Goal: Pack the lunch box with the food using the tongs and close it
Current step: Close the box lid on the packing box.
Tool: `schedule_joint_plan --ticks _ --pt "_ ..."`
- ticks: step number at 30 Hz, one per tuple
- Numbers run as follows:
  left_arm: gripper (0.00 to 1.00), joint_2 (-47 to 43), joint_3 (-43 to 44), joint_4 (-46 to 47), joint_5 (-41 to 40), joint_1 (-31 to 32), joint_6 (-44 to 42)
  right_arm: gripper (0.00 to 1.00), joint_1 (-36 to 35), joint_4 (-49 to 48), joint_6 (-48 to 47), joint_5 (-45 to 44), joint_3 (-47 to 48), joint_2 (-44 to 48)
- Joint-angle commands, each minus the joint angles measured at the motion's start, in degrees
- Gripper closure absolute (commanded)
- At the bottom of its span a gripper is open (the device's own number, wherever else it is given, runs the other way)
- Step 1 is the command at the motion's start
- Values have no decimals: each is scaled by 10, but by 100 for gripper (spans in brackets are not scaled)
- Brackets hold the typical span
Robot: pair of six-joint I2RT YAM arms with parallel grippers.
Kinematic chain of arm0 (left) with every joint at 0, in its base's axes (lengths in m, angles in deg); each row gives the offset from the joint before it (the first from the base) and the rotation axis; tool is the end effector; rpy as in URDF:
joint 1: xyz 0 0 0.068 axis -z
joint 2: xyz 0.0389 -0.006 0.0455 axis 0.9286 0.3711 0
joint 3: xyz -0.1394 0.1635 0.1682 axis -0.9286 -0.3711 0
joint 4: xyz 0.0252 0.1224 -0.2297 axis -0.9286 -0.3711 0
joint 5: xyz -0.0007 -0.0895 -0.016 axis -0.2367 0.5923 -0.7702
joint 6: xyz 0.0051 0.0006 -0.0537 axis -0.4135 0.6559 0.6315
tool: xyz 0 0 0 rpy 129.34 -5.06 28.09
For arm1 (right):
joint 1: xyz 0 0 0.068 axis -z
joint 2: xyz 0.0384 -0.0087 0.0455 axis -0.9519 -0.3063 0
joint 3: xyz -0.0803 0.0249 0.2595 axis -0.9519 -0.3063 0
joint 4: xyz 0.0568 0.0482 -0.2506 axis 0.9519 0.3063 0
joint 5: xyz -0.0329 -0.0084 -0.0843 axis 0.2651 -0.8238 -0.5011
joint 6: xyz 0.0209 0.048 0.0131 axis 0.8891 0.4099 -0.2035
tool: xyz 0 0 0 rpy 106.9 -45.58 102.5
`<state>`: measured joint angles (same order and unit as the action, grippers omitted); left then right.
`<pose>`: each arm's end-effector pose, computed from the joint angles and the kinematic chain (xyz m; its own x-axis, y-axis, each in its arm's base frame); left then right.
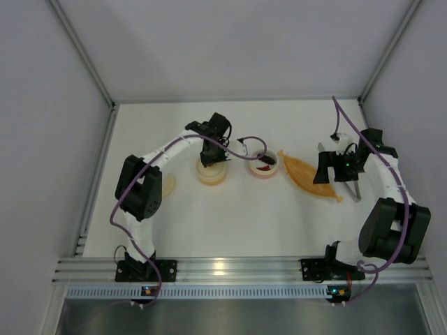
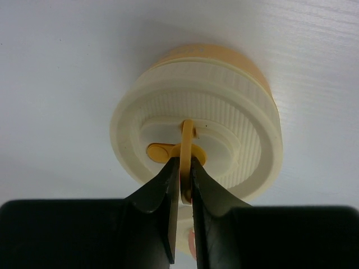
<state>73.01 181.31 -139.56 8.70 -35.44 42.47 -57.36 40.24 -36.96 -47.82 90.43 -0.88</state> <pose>0.3430 -0.2212 0.2268 -0.1367 0.9638 -0.2290 0.9533 0.1909 0.2342 0.2564 -0.0501 0.2439 -0.8784 -0.0919 -0.4690 -0.2584 0.9168 0.3045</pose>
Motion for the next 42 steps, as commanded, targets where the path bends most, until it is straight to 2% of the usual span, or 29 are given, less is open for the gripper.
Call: schedule_joint_plan --ticks 1,9,13,14,16,27,31,32,34,35,39,42 --pt "80 6 -30 -7 14 -9 -21 1 7 -10 -6 9 15 11" --pt "74 -29 -24 -28 39 -9 -14 1 7 -9 -4 12 16 14" --pt "64 -39 -22 -35 42 -9 -10 1 7 -10 -3 14 16 15" --pt "58 -45 -22 -35 44 -8 -7 1 7 -10 -3 15 16 16" --pt "54 -52 -17 -40 51 -9 -3 1 7 -10 -3 16 15 15" --pt "51 -58 35 -76 106 -10 34 1 7 -13 -3 17 12 17" --pt "60 -49 92 -92 152 -37 83 1 7 -13 -5 17 8 18" --pt "67 -38 109 -98 177 -46 110 1 7 -14 -6 17 7 19" --pt "73 -25 165 -128 209 -82 144 1 7 -15 -6 17 4 19" --pt "82 -15 178 -132 223 -90 158 1 7 -16 -5 18 2 20" --pt "94 -17 174 -107 157 -101 203 0 7 -19 -4 22 1 19" --pt "97 -26 131 -82 92 -89 217 1 7 -19 -3 24 2 18"
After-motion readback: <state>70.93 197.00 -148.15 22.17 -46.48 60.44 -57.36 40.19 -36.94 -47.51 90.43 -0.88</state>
